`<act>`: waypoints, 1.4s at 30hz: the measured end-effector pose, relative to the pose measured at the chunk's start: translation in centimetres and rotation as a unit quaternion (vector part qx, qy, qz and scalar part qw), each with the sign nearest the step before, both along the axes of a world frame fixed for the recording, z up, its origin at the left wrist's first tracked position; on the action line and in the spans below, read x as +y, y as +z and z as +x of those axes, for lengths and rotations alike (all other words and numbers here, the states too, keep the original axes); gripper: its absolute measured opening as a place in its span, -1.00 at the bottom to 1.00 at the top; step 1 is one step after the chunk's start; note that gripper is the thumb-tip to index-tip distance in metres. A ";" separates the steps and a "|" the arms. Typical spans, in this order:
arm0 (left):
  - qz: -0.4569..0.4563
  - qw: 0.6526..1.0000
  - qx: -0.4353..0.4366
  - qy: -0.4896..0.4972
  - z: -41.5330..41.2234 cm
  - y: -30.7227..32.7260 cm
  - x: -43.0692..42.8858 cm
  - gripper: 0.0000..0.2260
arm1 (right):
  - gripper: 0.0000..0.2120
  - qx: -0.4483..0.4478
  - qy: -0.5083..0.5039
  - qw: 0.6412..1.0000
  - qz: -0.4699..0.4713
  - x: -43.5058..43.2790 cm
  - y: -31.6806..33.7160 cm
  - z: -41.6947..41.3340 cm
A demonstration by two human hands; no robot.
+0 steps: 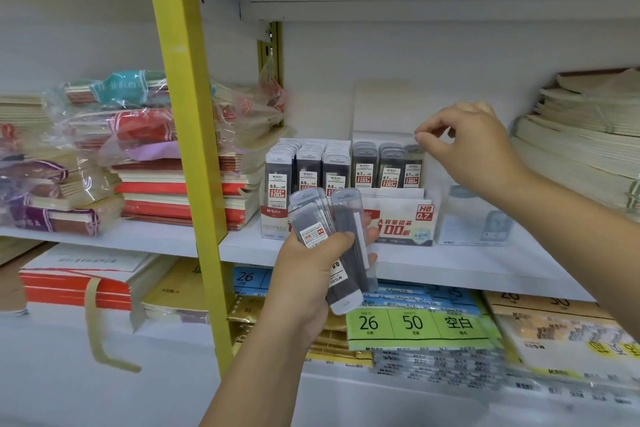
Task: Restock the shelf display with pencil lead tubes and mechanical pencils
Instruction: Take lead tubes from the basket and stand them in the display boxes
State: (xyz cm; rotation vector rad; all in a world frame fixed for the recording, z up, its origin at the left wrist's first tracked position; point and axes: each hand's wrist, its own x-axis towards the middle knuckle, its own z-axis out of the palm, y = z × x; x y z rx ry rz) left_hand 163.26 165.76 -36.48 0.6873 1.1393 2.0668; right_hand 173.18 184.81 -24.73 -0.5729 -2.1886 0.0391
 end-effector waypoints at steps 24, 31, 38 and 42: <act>-0.116 0.988 0.053 -0.091 3.1 -2.3 -2.8 -0.74 | -0.71 0.094 0.319 0.833 -0.442 -8.3 -10.0 5.9; -0.122 0.989 0.070 -0.039 3.1 -2.1 -2.5 -0.81 | -0.66 0.142 0.296 0.822 -0.466 -7.9 -10.3 5.9; -0.081 0.992 0.081 -0.057 2.1 -1.3 -2.0 -0.80 | -0.70 0.166 0.260 0.896 -0.319 -5.7 -4.4 6.6; -0.079 0.991 0.102 -0.034 1.4 -0.7 -1.3 -0.93 | -0.70 0.101 0.161 0.976 -0.106 -2.6 1.5 4.6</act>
